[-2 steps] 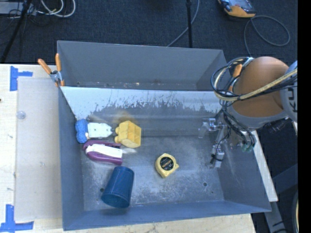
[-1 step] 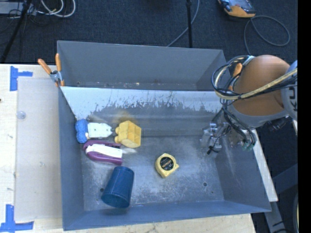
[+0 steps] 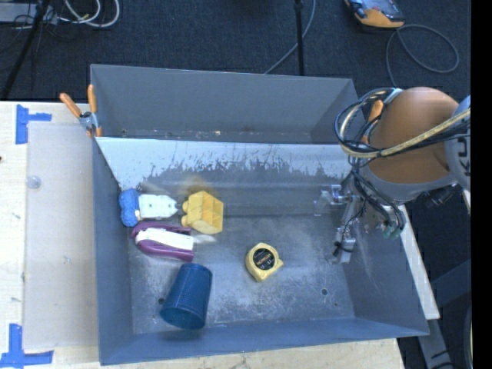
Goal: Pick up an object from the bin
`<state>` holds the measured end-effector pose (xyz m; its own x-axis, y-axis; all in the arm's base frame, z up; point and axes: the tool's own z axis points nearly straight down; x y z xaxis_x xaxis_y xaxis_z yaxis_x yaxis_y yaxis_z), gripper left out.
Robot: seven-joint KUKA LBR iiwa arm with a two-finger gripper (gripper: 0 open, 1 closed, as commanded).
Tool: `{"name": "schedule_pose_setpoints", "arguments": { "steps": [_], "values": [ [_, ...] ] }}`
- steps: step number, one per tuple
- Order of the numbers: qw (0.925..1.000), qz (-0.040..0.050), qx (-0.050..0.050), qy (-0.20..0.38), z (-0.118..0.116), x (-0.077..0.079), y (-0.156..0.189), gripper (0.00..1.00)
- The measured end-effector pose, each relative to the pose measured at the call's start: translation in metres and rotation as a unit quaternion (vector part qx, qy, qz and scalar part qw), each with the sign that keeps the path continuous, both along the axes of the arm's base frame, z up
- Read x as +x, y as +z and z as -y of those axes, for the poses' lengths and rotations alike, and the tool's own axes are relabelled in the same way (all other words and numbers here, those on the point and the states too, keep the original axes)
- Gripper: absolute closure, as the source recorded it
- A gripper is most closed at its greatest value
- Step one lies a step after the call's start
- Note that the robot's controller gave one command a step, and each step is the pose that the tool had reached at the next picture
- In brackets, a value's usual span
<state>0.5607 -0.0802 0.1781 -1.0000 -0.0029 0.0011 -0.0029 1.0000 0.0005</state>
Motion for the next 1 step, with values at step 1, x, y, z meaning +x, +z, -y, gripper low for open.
{"name": "schedule_pose_setpoints", "arguments": {
  "steps": [1],
  "values": [
    [1.0000,0.0000,0.000,0.000,0.0000,0.0000,0.0000,0.00]
  ]
}}
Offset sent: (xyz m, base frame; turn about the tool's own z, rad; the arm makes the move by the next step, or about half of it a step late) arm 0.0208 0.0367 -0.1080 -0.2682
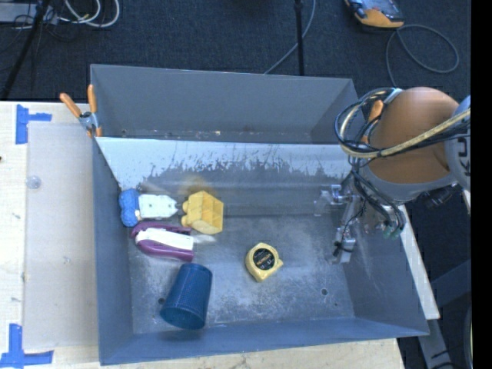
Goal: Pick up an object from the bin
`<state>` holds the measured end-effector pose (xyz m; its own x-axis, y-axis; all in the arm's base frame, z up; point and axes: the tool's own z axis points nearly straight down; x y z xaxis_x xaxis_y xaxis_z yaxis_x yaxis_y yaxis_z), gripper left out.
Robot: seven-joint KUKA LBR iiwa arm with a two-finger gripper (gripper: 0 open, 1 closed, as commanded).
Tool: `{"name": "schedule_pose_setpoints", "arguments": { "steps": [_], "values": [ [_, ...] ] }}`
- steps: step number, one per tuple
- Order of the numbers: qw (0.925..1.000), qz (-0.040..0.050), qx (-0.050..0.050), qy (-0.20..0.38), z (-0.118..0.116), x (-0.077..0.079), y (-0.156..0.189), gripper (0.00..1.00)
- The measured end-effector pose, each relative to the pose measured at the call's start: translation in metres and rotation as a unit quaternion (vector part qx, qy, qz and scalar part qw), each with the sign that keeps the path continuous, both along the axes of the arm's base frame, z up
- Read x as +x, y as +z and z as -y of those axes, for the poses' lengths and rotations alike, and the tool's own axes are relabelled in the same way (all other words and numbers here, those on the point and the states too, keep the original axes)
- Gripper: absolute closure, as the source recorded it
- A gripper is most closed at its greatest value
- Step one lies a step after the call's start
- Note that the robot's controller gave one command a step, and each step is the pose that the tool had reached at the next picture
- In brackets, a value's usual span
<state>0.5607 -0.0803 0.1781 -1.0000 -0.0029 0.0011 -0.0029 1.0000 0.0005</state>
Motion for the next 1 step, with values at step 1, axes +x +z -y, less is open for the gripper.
{"name": "schedule_pose_setpoints", "arguments": {
  "steps": [1],
  "values": [
    [0.9997,0.0035,-0.001,0.025,-0.0054,0.0056,-0.0178,0.00]
  ]
}}
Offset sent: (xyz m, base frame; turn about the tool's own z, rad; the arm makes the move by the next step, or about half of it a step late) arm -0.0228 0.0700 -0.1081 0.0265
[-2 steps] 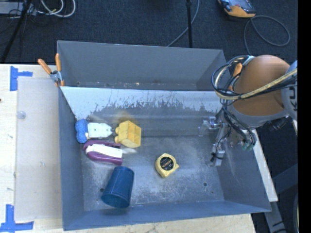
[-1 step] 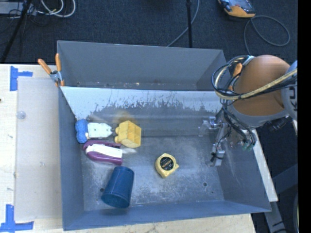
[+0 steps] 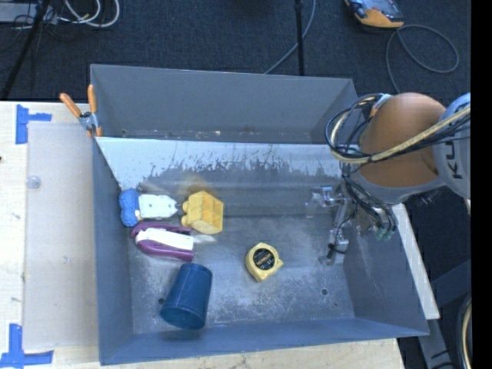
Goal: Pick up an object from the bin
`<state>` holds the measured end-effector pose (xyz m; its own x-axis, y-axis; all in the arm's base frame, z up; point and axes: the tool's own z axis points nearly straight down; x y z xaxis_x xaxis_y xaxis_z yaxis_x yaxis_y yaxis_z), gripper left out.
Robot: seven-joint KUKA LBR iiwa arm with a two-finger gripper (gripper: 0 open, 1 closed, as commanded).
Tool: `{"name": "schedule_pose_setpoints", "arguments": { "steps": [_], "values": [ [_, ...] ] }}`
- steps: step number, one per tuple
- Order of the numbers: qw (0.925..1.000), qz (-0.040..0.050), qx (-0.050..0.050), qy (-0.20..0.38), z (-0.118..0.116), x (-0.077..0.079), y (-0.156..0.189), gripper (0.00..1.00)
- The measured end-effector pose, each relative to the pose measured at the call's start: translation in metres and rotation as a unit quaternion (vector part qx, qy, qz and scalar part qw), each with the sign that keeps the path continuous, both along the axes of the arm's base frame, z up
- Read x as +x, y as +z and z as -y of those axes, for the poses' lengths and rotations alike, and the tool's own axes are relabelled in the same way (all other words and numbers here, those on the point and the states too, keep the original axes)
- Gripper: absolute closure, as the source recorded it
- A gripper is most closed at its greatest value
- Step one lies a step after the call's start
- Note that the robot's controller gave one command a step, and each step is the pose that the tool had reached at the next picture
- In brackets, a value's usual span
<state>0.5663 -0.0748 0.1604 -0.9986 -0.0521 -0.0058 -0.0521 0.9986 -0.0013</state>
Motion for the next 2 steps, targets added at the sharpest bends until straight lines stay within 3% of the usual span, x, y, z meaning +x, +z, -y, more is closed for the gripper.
{"name": "schedule_pose_setpoints", "arguments": {
  "steps": [1,2],
  "values": [
    [1.0000,-0.0023,0.001,-0.003,-0.035,-0.014,-0.055,0.00],
    [0.9997,-0.0039,0.001,-0.024,-0.048,-0.011,-0.080,0.00]
  ]
}}
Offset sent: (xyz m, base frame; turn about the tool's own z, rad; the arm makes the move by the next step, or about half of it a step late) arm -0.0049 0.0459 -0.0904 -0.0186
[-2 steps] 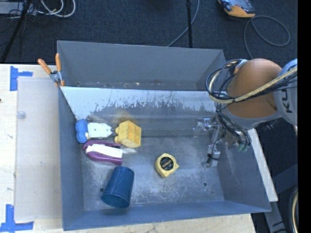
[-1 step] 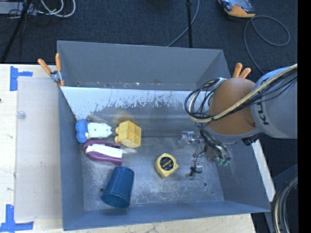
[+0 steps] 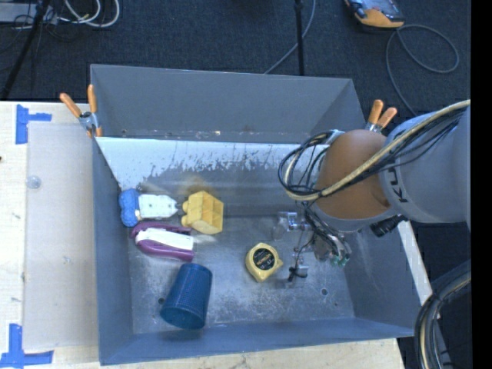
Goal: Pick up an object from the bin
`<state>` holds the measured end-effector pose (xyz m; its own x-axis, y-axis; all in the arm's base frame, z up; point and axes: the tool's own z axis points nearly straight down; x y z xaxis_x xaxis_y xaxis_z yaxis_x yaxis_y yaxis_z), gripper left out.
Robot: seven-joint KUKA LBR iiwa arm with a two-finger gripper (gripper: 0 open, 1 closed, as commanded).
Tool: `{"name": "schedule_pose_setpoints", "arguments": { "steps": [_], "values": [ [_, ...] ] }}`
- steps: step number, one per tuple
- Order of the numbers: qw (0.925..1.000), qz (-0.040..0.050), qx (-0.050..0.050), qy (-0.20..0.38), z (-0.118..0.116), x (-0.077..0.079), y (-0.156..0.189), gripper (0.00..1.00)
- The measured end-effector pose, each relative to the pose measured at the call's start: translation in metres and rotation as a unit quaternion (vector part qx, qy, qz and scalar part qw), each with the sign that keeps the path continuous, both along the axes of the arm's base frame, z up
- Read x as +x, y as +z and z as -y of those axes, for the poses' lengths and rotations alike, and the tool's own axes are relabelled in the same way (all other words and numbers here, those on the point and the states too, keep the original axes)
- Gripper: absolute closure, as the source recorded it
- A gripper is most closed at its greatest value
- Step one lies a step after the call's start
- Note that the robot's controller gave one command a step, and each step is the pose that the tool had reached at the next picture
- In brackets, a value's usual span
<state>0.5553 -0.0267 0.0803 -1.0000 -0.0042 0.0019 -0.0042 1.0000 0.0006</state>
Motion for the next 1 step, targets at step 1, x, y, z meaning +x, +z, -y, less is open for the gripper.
{"name": "schedule_pose_setpoints", "arguments": {
  "steps": [1],
  "values": [
    [0.9994,0.0012,0.000,0.033,-0.0066,-0.0273,-0.0019,0.00]
  ]
}}
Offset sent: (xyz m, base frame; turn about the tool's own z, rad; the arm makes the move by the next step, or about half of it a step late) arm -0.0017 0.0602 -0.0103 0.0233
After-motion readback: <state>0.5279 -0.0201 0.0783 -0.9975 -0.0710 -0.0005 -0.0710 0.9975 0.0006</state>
